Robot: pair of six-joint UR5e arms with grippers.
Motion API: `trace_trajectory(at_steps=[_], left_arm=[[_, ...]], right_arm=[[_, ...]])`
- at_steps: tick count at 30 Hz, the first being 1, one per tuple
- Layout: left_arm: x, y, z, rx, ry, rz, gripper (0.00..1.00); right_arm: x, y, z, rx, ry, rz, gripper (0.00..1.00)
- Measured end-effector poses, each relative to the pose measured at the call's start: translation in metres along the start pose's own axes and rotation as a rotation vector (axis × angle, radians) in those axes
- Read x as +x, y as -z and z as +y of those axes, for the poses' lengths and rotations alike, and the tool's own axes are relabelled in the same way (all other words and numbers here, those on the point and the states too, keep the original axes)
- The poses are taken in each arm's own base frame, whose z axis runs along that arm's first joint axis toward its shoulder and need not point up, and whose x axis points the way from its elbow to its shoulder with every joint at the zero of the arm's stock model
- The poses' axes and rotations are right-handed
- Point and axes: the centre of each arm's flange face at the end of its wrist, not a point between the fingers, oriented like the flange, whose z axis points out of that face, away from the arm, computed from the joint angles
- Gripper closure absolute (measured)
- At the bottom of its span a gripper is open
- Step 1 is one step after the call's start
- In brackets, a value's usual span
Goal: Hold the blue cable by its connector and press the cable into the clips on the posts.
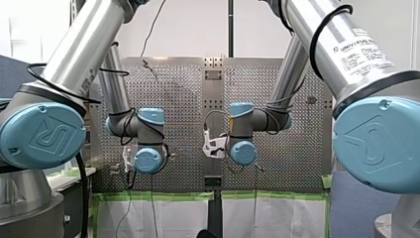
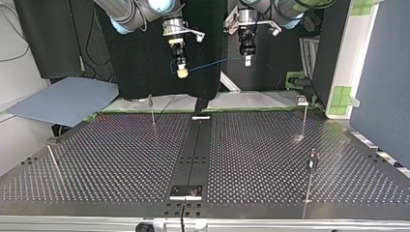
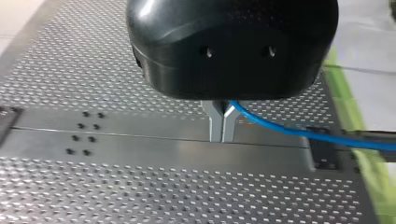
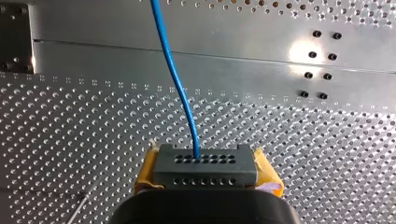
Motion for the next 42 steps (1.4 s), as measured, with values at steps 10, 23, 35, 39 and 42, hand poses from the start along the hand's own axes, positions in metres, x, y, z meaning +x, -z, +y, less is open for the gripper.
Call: trace_trajectory(at_steps=[10,23,35,39,42], left_arm=[[0.015,0.003,0.003,-0.002,-0.022,0.033,1.00],[0.015,0.003,0.003,-0.002,-0.022,0.034,1.00],[0.015,0.003,0.003,-0.002,-0.022,0.034,1.00],[0.015,0.003,0.003,-0.002,-0.022,0.034,1.00],[0.015,0.003,0.003,-0.002,-0.022,0.034,1.00]], right_arm=[[0.000,0.000,0.000,0.001,0.000,0.000,1.00],[-0.006,0.000,-0.011,0.009,-0.016,-0.020,1.00],[-0.059,0.022,-0.045,0.077,-0.008,-0.173,1.00],[-0.078,0.029,-0.045,0.080,0.004,-0.211,1.00],[-0.084,0.031,-0.045,0.081,0.008,-0.224,1.00]])
